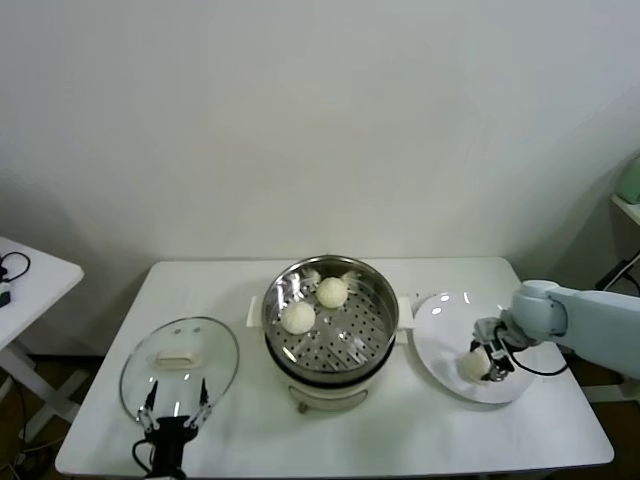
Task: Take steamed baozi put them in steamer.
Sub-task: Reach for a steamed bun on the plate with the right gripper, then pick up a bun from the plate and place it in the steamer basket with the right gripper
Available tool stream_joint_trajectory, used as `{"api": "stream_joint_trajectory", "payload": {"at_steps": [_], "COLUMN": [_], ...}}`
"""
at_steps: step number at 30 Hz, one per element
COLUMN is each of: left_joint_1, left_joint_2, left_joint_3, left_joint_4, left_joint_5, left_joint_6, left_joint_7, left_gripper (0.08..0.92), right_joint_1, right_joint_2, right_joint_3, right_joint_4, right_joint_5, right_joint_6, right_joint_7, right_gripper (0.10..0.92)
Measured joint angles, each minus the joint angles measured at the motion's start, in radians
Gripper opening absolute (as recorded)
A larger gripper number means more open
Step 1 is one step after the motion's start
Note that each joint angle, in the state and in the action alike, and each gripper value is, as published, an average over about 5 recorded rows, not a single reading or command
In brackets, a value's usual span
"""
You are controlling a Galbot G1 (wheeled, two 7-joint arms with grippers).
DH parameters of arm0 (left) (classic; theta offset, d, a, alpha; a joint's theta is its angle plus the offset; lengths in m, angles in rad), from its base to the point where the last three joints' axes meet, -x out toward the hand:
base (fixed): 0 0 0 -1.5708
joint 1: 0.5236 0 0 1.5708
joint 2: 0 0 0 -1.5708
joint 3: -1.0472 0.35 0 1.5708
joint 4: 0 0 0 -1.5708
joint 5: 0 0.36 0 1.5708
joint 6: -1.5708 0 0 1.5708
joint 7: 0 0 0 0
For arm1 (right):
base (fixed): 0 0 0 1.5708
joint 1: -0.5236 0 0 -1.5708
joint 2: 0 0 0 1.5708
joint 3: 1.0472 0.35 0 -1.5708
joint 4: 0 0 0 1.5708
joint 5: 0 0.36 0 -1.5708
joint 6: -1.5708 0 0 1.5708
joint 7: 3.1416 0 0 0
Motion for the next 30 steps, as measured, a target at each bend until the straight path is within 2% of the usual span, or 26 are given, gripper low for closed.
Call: {"api": "stream_joint_trajectory", "payload": {"at_steps": [13, 30], "left_joint_1": [0.014, 0.006], "left_joint_2": [-0.001, -0.006], "left_joint_3": [-0.001, -0.003], "left_joint_4": [-0.004, 0.0], "left_joint_5": [0.0, 0.004], "left_joint_6": [-0.006, -0.004], "left_joint_7": [-0.006, -0.008], "left_gripper": [0.823, 0.823], "right_joint_1": [0.121, 0.653], "right_joint_2": [0.01, 0.158], "right_joint_3": [-0.077, -0.242], "right_joint_4": [0.027, 0.136], "right_joint_5": [0.053, 0.14], "right_joint_6": [0.036, 0.268], "right_joint_7": [-0.055, -0.22], "right_gripper": [0.611, 0.611]}}
